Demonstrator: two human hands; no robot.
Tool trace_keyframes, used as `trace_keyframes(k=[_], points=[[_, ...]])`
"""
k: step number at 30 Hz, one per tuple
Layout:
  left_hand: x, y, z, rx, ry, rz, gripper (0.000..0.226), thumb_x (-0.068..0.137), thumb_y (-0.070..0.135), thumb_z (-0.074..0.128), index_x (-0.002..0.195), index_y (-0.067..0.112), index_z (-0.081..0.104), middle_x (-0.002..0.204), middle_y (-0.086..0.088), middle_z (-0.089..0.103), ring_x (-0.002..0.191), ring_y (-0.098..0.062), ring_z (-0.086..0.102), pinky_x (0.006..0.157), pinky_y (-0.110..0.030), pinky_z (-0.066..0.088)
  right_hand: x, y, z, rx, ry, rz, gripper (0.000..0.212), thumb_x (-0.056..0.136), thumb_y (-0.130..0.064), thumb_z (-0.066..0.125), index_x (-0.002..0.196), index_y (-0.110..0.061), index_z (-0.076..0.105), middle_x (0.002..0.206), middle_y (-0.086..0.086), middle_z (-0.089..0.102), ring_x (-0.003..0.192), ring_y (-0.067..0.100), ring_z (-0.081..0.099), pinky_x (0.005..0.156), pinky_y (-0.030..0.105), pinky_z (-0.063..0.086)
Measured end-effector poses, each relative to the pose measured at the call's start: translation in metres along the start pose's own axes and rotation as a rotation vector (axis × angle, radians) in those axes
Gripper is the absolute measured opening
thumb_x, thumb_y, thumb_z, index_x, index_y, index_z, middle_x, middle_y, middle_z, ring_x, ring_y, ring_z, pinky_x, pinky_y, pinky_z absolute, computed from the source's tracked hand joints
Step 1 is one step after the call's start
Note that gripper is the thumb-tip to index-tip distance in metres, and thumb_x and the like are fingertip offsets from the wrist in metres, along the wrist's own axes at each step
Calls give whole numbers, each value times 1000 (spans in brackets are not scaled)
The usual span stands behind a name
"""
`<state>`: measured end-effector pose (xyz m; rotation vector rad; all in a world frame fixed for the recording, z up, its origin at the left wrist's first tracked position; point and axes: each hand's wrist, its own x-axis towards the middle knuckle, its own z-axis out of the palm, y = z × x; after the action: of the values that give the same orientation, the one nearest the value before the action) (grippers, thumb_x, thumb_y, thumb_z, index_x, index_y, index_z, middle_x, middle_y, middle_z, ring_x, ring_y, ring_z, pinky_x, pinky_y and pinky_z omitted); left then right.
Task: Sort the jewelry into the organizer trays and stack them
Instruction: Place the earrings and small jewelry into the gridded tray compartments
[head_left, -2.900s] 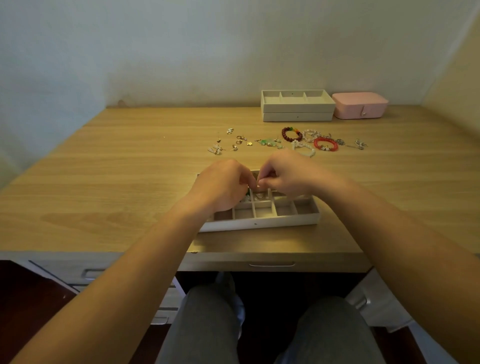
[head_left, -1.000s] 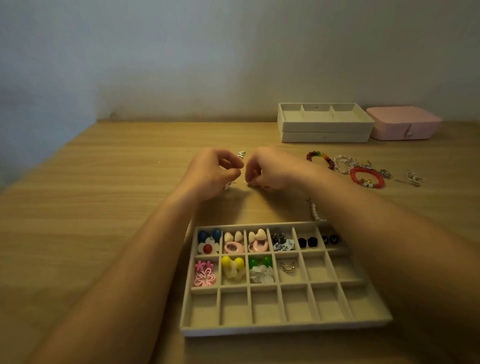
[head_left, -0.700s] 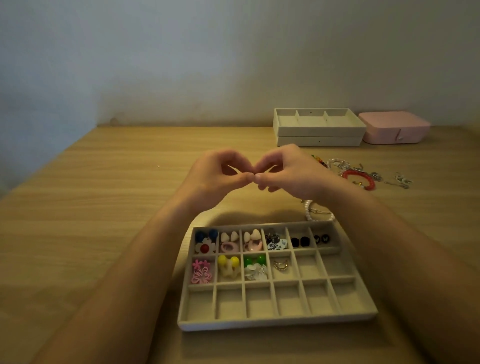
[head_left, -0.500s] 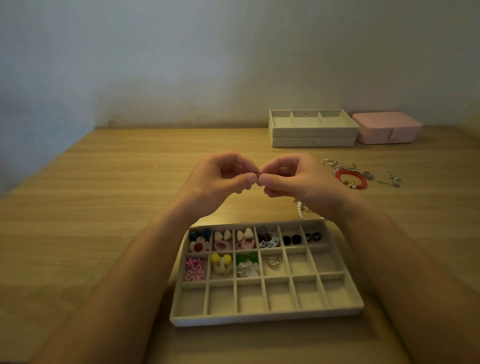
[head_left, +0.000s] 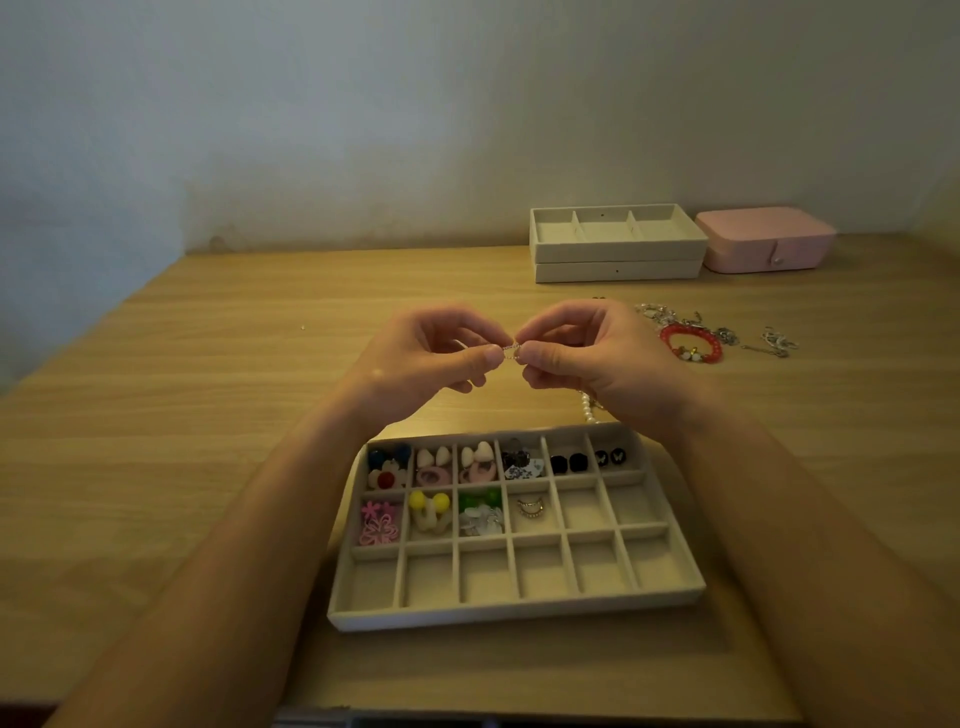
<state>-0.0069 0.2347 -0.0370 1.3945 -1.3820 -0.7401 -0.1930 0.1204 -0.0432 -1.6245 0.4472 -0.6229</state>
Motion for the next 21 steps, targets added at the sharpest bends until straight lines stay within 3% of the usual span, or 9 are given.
trace_keyframes(k=[9, 14, 18, 21], points=[[-15, 12, 3, 203, 39, 31, 15, 87, 6, 75, 89, 21, 75, 81, -4, 74, 74, -23, 72, 65, -33, 58, -3, -4, 3, -81, -82, 20, 15, 89, -5, 74, 104, -3, 74, 88, 9, 75, 83, 23, 72, 79, 33, 60], [-28, 19, 6, 320, 20, -12, 14, 85, 9, 76, 87, 23, 76, 76, -2, 75, 73, -20, 73, 67, -32, 59, -7, -19, 6, -309, -160, 64, 13, 89, -11, 77, 101, -8, 76, 89, 8, 77, 83, 19, 74, 75, 28, 61], [-39, 31, 15, 398, -46, -55, 8, 85, 16, 78, 88, 23, 76, 76, 5, 75, 72, -10, 72, 69, -26, 59, -23, -24, 11, -406, -176, 78, 9, 89, -11, 77, 99, -10, 78, 86, 5, 77, 81, 17, 74, 73, 26, 61], [-51, 38, 24, 521, -41, -7, 12, 83, 23, 79, 85, 34, 76, 81, 12, 70, 71, 4, 61, 61, -12, 49, -39, -24, 8, -445, -179, 91, 8, 90, -14, 77, 97, -12, 77, 83, 2, 76, 80, 16, 74, 74, 28, 62]])
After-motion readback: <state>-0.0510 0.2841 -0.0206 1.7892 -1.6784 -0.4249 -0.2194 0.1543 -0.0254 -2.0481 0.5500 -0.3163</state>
